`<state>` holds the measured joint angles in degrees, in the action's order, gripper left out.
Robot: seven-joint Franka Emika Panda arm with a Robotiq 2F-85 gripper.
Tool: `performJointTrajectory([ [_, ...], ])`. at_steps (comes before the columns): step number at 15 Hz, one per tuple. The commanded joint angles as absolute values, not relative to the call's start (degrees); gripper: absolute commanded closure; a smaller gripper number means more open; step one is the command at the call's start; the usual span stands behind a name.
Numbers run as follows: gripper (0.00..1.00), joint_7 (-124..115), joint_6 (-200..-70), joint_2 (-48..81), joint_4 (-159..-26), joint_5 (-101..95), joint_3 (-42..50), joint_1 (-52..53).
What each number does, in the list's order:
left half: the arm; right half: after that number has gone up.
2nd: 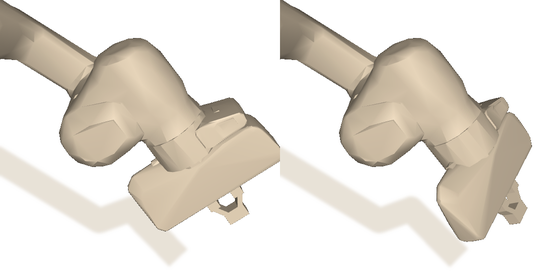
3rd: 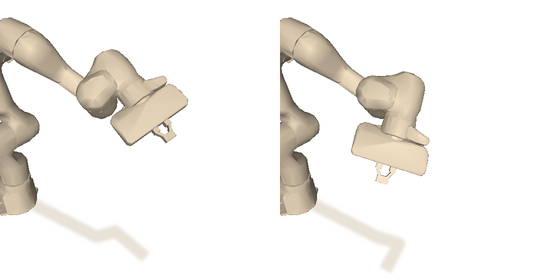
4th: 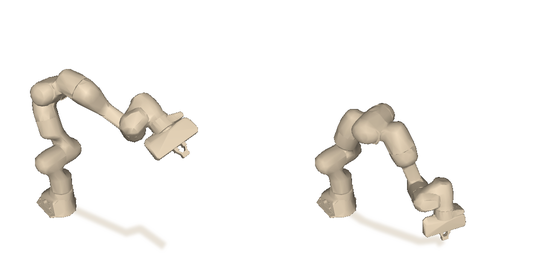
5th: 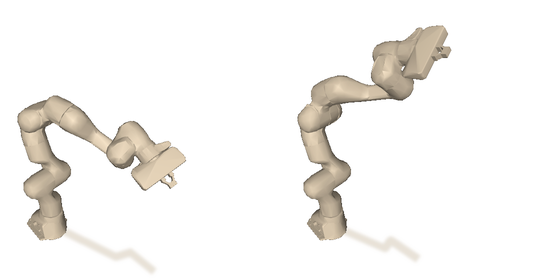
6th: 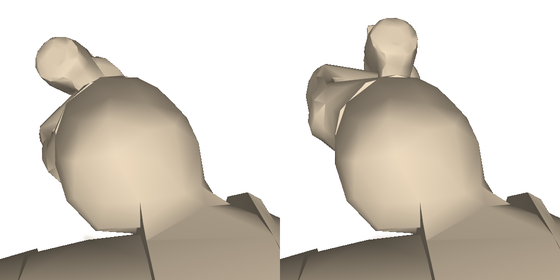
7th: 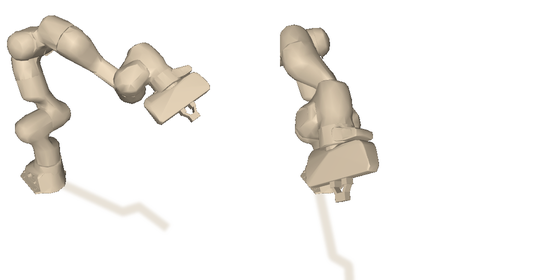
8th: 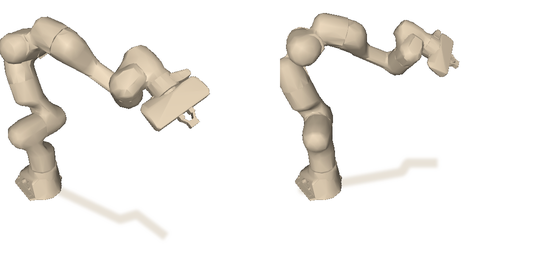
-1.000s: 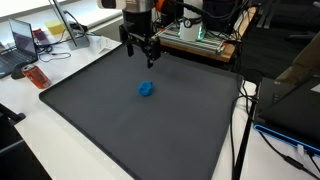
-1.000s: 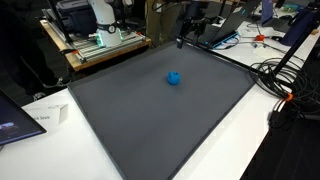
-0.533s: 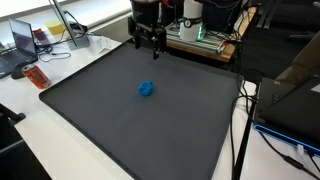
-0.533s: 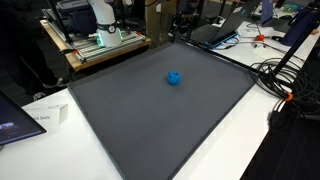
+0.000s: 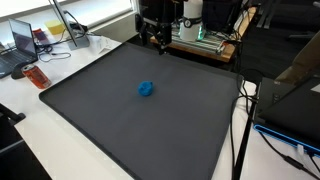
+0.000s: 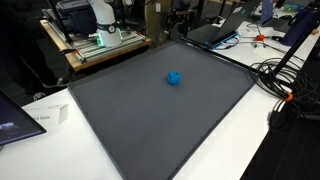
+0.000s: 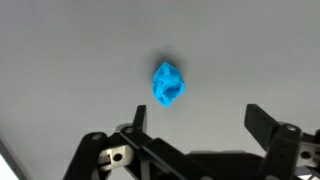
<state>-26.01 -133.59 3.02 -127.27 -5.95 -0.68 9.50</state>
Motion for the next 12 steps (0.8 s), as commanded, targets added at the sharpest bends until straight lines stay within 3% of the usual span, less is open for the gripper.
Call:
performJointTrajectory([
  [1,0.00,-23.3,-143.6,-1.1,-134.3,2.0,-1.7,6.8],
  [5,0.00,-17.4,-151.0,-2.4,-139.0,10.7,-1.5,5.2],
  [12,0.00,4.7,-148.7,-4.4,-142.7,31.0,0.6,2.3],
])
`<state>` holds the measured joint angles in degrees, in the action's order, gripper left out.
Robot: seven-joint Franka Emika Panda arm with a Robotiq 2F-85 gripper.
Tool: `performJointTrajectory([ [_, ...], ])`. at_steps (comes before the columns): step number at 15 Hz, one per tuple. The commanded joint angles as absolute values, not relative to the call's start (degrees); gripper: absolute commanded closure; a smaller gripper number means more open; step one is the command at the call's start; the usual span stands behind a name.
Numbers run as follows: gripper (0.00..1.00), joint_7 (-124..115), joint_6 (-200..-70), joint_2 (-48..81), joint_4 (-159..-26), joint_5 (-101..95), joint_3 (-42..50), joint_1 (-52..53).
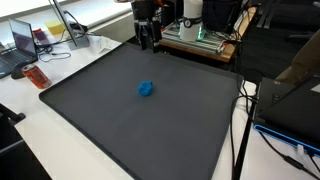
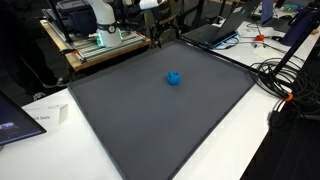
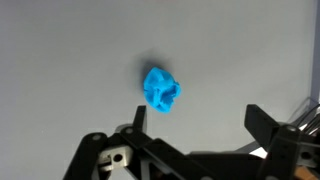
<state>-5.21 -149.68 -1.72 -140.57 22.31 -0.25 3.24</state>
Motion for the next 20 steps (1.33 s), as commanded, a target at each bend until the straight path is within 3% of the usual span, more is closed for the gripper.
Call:
performJointTrajectory([
  [1,0.00,8.2,-148.1,-4.4,-142.8,33.8,1.2,1.9],
  [8,0.00,24.6,-140.1,-2.2,-140.7,46.7,4.8,-1.8],
  [20,0.00,10.9,-132.3,-2.4,-138.8,35.7,6.7,-5.6],
])
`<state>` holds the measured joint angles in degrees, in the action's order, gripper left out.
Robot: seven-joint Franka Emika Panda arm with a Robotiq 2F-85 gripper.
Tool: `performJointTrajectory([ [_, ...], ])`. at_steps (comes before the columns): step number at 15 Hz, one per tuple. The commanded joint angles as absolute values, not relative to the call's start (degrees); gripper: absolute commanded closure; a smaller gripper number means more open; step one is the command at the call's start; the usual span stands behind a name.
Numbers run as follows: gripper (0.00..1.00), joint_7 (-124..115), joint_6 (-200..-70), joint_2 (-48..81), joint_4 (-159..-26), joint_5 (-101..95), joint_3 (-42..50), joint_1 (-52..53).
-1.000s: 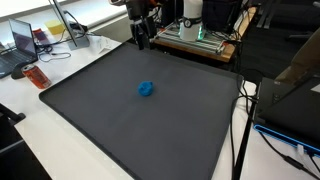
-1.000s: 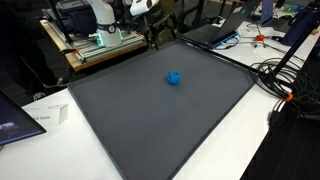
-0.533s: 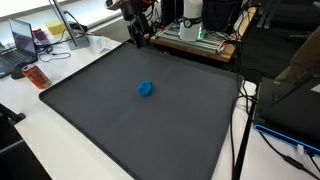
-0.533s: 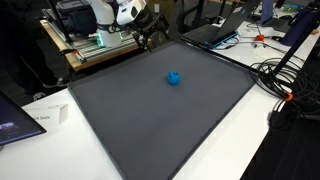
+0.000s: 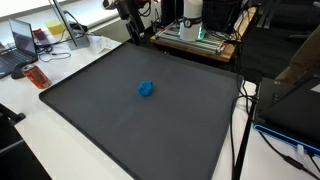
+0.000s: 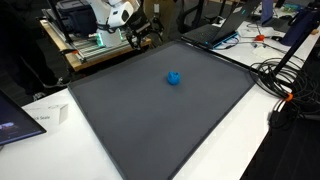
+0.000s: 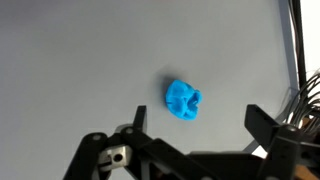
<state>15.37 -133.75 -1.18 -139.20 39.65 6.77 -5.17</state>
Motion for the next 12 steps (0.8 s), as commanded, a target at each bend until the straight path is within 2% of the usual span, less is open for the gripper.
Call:
performJointTrajectory([
  [1,0.00,9.4,-132.3,-2.7,-139.0,34.1,6.6,-5.6],
  [12,0.00,-4.4,-125.4,-11.0,-141.4,18.7,4.9,-4.7],
])
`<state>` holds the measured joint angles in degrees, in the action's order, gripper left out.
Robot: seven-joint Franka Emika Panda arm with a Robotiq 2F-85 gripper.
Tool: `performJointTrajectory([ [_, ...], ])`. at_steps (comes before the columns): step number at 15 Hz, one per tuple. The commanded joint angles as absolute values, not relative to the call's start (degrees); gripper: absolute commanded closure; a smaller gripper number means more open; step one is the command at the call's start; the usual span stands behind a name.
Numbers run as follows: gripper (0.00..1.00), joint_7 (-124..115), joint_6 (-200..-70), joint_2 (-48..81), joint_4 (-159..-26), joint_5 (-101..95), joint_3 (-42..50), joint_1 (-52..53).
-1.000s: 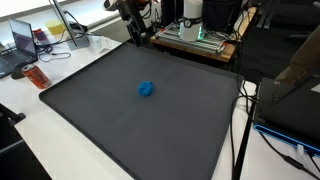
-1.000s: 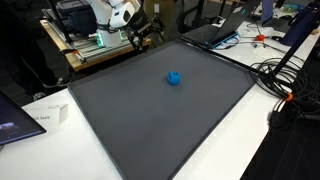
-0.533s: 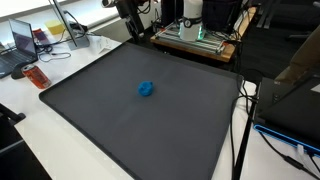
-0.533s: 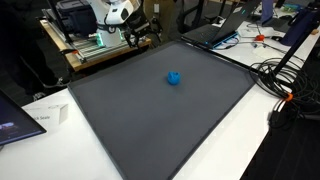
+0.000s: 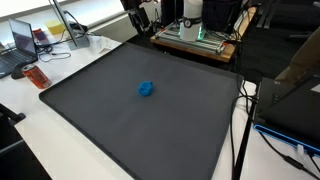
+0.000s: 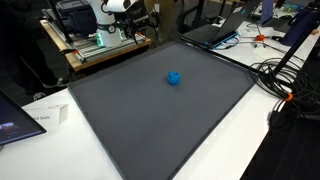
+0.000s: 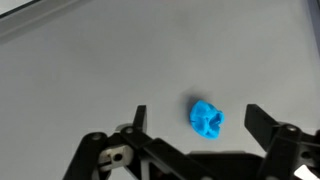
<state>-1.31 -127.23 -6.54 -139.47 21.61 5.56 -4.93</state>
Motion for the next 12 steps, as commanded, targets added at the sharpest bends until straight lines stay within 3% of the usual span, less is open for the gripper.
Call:
performJointTrajectory([
  [1,0.00,-4.8,-125.2,-11.7,-141.5,18.6,4.6,-4.5],
  [12,0.00,-3.4,-118.8,-23.4,-144.8,11.8,0.9,-2.3],
])
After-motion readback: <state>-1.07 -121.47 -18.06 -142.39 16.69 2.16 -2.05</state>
